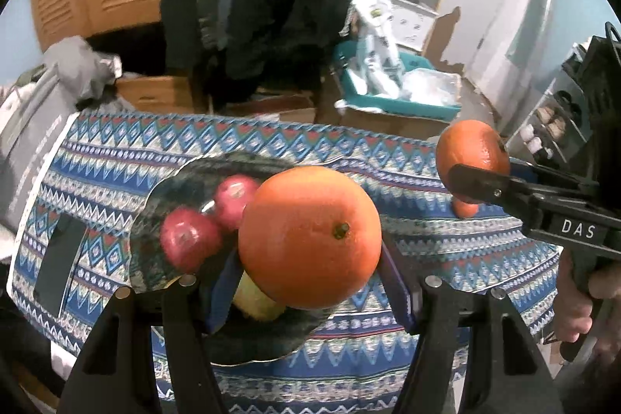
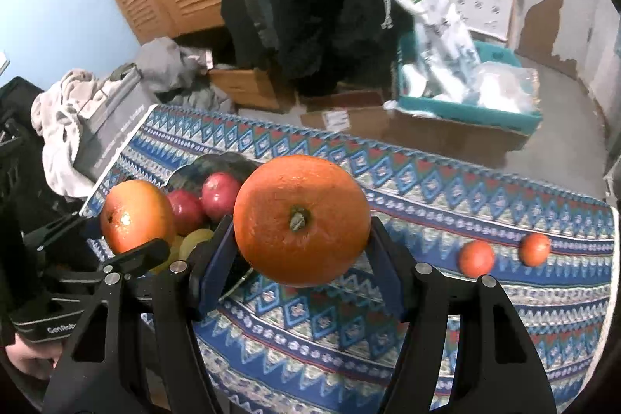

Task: Organize fruits
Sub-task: 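Carry the small orange with the left tool while the right tool carries the large orange to the bowl, then open the left tool over the bowl while the right tool releases the large orange into it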

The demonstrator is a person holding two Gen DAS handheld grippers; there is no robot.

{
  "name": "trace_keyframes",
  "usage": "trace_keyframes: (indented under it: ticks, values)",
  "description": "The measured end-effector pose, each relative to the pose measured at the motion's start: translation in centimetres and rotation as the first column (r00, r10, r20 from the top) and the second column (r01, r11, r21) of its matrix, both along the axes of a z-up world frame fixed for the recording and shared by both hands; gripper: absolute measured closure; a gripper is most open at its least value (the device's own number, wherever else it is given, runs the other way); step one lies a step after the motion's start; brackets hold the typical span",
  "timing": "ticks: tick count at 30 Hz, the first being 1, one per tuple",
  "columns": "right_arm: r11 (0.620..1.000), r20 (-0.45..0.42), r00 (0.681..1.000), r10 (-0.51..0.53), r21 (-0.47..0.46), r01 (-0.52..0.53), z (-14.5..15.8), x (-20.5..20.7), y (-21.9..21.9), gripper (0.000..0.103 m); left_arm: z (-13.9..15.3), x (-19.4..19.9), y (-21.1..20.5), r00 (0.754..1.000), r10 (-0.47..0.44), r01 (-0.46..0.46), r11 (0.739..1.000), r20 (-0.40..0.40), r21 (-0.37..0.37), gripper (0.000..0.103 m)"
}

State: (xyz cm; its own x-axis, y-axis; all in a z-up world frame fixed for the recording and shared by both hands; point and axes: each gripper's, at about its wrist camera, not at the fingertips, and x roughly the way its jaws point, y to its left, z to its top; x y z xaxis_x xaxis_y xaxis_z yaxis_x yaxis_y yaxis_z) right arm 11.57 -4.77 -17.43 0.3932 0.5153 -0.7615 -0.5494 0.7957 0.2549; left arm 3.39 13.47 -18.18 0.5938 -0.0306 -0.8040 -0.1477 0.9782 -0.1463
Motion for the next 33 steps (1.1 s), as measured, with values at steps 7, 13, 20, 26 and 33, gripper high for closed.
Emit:
trace_keyframes:
  ticks: [7, 13, 20, 26, 33]
  values:
    - [0.998, -0.078, 0.995, 0.055, -0.019, -0.056, -3.4, 1.0, 4.4, 0.037, -2.9, -0.3, 2.8, 0.996, 0.064, -0.065, 0.998, -0.059, -0.009, 0.036]
    - [0.995, -0.124, 0.988, 0.089, -0.026, -0.093, -5.1, 1.5, 7.2, 0.037, -4.8, -0.4, 4.3, 0.991, 0.089, -0.091, 0.996, -0.099, -0.021, 0.035]
    - [0.991, -0.162, 0.979, 0.12, -0.04, -0.129, -6.2, 1.7, 9.9, 0.037, -6.8, -0.5, 5.5, 0.984, 0.099, -0.106, 0.993, -0.148, -0.044, 0.035]
    - [0.986, -0.174, 0.974, 0.142, -0.057, -0.154, -6.8, 1.4, 11.4, 0.037, -7.2, -0.3, 5.3, 0.984, 0.086, -0.093, 0.995, -0.156, -0.044, 0.035]
    - [0.983, -0.202, 0.969, 0.145, -0.078, -0.164, -7.7, 1.5, 12.1, 0.036, -7.2, -0.2, 5.6, 0.983, 0.095, -0.105, 0.993, -0.158, -0.06, 0.035]
